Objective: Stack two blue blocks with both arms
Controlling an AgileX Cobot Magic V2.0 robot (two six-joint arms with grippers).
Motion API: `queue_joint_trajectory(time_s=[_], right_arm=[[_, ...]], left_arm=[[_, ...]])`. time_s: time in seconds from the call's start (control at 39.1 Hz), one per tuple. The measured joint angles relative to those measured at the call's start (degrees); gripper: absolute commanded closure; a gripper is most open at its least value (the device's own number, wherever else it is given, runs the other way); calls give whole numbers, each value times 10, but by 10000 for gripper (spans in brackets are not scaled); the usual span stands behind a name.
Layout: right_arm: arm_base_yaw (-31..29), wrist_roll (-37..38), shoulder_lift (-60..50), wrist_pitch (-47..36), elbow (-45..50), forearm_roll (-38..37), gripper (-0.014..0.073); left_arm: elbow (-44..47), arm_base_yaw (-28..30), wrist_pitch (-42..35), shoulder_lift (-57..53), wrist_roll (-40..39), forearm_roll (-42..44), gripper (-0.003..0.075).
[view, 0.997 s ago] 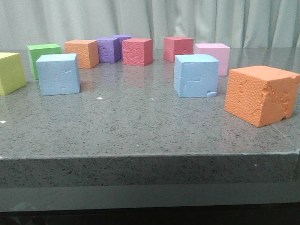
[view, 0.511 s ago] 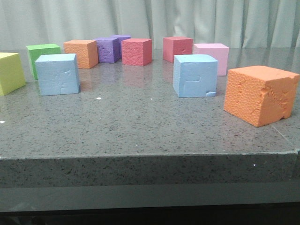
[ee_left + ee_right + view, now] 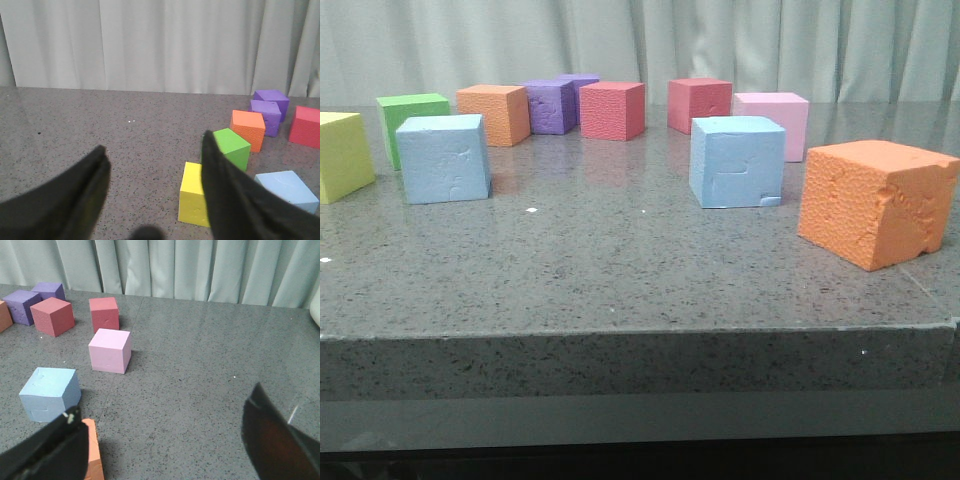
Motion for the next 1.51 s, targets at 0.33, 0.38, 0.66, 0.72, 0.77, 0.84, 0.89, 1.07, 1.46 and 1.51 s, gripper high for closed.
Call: queue_joint_trajectory(time_s=[0.33,0.38,0.66,0.72,0.77,0.84,0.89,1.07,1.46,1.51], right_arm=[[0,0,47,-11,-1,40,-61],[0,0,69,-11,-6,43,-61],[16,1,234,37,-101,66,-61],[25,1,269,52,-126,72,-61],[39,1,309,65,-154,78,-61],[60,1,363,79,-189,84,-61],[80,4,396,90,-213,87,-61],[145,36,500,114,-289,92,-61],[215,160,635,129,-387,29,-61],[215,177,645,130,-392,13,-61]], left_arm=[[0,0,-25,0,0,0,50],[0,0,-33,0,0,0,50],[0,0,-47,0,0,0,50],[0,0,-49,0,0,0,50],[0,0,-49,0,0,0,50],[0,0,-49,0,0,0,50],[0,0,-49,0,0,0,50],[0,0,-49,0,0,0,50],[0,0,-50,0,0,0,50],[0,0,-50,0,0,0,50]])
